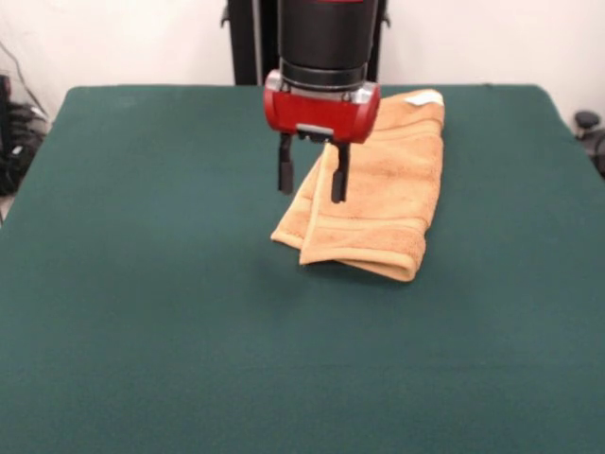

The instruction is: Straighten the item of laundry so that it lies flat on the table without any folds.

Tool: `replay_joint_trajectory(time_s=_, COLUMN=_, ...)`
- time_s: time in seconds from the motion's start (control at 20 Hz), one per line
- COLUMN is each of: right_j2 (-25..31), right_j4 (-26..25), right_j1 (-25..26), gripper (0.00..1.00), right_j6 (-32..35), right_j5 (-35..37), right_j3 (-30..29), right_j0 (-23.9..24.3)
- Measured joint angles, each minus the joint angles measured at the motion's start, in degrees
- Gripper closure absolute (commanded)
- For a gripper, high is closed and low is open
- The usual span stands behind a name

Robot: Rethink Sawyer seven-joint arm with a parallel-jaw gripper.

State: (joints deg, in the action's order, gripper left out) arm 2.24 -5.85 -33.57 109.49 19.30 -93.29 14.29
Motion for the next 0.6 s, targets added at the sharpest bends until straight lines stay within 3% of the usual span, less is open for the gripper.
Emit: replay_joint_trajectory(time_s=0.6, right_j2=5.2, right_j4=-5.8, right_j1=3.7, gripper=0.0, right_j6=0.0, right_j5=0.7, right_j3=5.7, right_j0=3.3)
